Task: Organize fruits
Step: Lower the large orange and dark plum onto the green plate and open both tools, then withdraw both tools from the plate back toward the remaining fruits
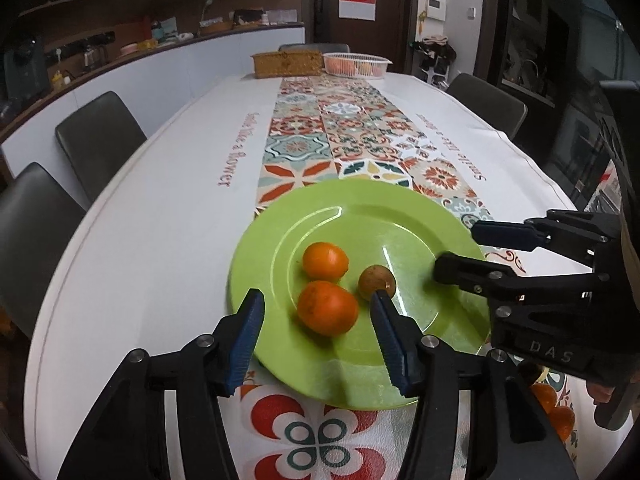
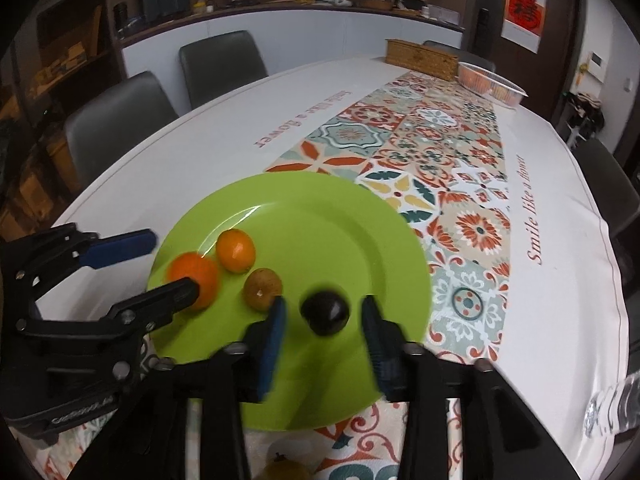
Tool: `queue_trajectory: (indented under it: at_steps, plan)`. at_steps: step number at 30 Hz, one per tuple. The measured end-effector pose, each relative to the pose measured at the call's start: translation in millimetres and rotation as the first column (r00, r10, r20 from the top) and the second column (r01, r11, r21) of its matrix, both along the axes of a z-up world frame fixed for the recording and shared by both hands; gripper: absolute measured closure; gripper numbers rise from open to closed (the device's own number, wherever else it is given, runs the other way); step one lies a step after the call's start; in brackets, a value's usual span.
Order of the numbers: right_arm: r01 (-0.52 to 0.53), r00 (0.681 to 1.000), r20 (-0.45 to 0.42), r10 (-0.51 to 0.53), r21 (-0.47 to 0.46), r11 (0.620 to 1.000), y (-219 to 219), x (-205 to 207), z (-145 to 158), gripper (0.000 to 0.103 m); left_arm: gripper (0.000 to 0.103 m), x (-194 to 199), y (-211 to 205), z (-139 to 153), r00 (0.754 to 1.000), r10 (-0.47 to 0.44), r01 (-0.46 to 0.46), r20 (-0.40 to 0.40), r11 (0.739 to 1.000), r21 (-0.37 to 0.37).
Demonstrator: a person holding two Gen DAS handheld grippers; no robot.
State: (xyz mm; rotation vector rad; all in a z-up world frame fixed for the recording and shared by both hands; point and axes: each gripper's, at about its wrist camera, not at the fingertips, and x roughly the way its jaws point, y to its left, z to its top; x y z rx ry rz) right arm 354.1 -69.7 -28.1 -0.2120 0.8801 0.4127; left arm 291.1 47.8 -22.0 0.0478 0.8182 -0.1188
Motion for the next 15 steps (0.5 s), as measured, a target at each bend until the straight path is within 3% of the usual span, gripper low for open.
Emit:
queue_trajectory:
  at_steps: [7,11,15]
  plan:
    - [0.041,0.999,0.034,-0.042,0.022,0.999,-16,-18,18,0.058,0.042,-21,0,21,0.999,0.019,-0.019,0.044,1.0,0.007]
    - [0.055,0.996,0.073,-0.058,0.036,0.998,-24,-35,32,0.048,0.039,-38,-5,37,0.997,0.004,-0.005,0.078,1.0,0.009]
    - [0.064,0.991,0.111,-0.07,0.057,0.996,-31,-56,48,0.048,0.03,-56,-11,53,0.992,-0.01,0.008,0.123,1.0,0.017]
